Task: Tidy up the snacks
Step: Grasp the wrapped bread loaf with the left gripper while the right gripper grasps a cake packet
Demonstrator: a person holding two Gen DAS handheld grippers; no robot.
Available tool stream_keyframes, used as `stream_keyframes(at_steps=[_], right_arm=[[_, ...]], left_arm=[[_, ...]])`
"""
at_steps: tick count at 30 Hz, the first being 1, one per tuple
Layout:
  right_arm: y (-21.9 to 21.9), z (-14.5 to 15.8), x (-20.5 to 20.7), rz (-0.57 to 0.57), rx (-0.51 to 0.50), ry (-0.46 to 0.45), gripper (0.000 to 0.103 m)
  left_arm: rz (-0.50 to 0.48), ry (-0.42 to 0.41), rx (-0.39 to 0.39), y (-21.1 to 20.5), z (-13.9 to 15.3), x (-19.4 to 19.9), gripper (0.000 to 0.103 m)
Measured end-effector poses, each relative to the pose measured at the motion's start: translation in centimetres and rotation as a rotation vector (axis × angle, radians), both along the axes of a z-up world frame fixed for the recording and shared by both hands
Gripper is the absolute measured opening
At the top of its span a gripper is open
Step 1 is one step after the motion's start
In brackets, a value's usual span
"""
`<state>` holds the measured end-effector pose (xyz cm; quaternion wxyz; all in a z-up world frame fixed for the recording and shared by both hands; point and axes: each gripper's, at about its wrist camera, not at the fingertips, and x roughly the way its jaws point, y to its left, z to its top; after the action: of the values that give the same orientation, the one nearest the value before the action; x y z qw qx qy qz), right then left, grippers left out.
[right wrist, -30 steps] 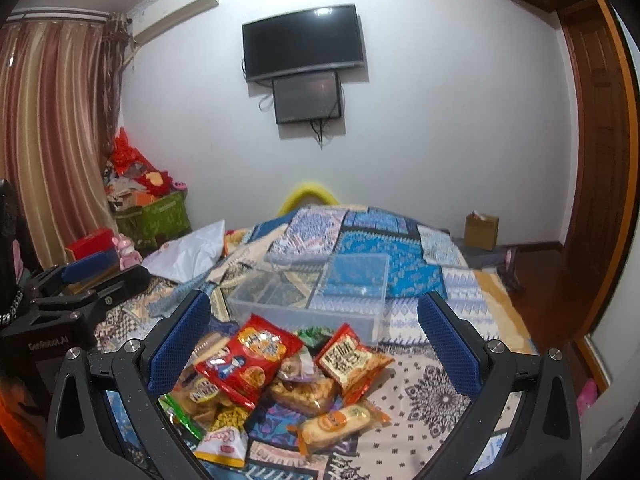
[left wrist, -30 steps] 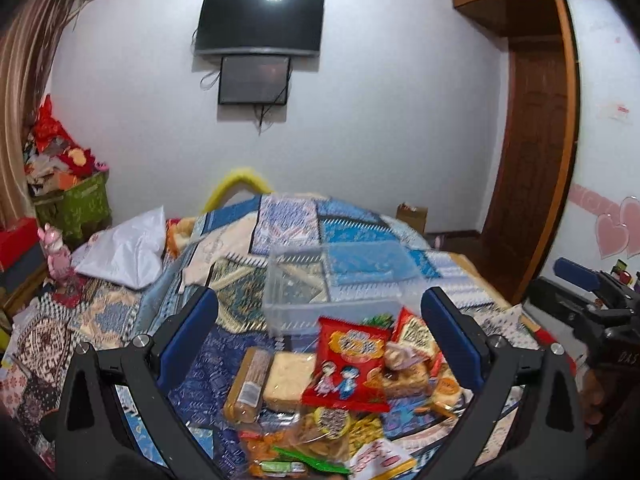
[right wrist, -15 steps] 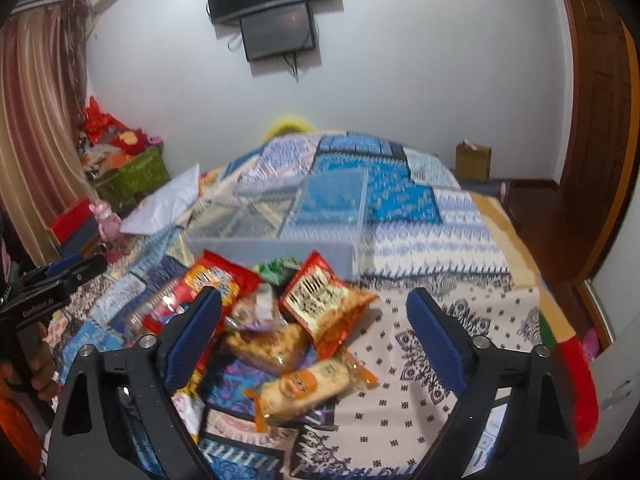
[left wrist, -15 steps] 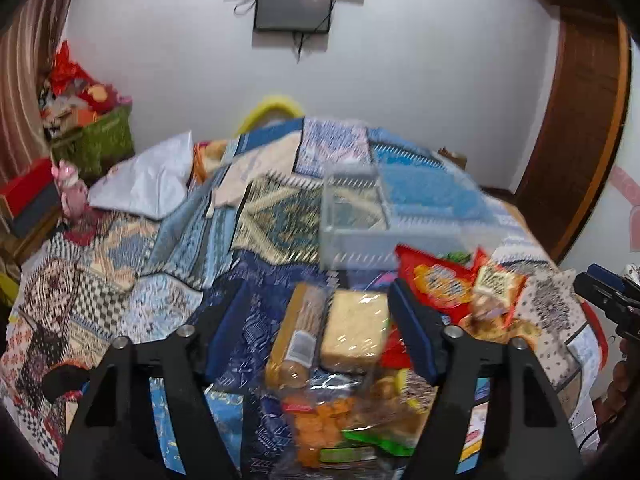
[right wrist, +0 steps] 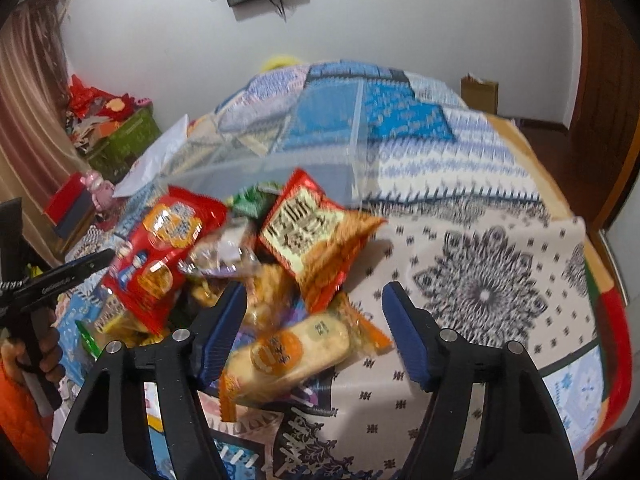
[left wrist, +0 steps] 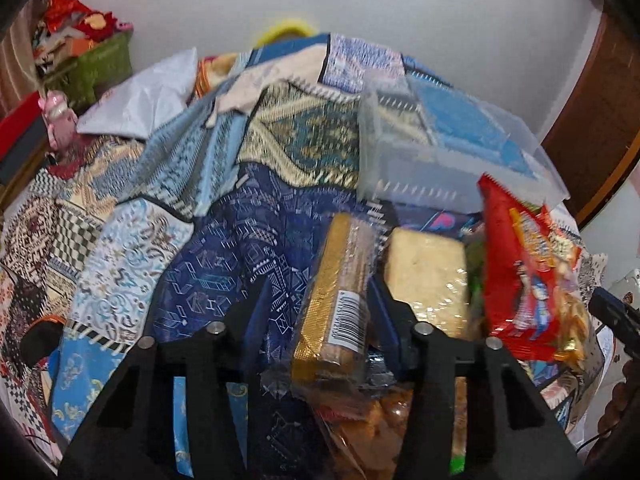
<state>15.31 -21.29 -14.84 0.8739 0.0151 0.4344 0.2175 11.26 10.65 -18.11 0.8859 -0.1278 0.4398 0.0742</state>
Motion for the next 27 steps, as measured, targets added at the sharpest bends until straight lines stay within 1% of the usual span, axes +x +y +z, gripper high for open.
stream_keyframes(at_steps=[5,8,13,15,19,24,27], right_arm=[[0.3,-1.2,0.1,0.016,-0.013,0.052,0.067],[0.4,-1.7,-0.1,0.024,-0.031,0.065,0.067],[-0.2,-1.6,-0.2,0.024,-0.022,0.085,0.067],[-0.6,-1.4,-0.2,0.017,-0.009,0.094,0.067],[-0.9,-1.2,-0.4,-0.002,-0.030,0.099,0.067],[-1.1,-1.3,-1.0,0.007,0.013,0.141,0.067],[-0.7,-1.7,-1.3,0.022,0.014,0.156,0.067]], left_arm=[[-0.021,0.022,-0.006,-0.1,-1.2,0.8,0.048],[-0.027,0.027,-0.009,0.0,-1.3,1.2,0.048],[-0.037,0.061,-0.085,1.1,-1.7,2.0,0.048],[-0.052,0.081,-0.099,1.3,-1.7,2.4,0.048],[-0.091,0.113,-0.078,1.4,-1.8,3.3,0.048],[-0.114,0.161,-0.039,1.3,-2.6,4.6,0.048],[-0.128,0.173,-0.030,1.3,-2.9,4.9,0.043]])
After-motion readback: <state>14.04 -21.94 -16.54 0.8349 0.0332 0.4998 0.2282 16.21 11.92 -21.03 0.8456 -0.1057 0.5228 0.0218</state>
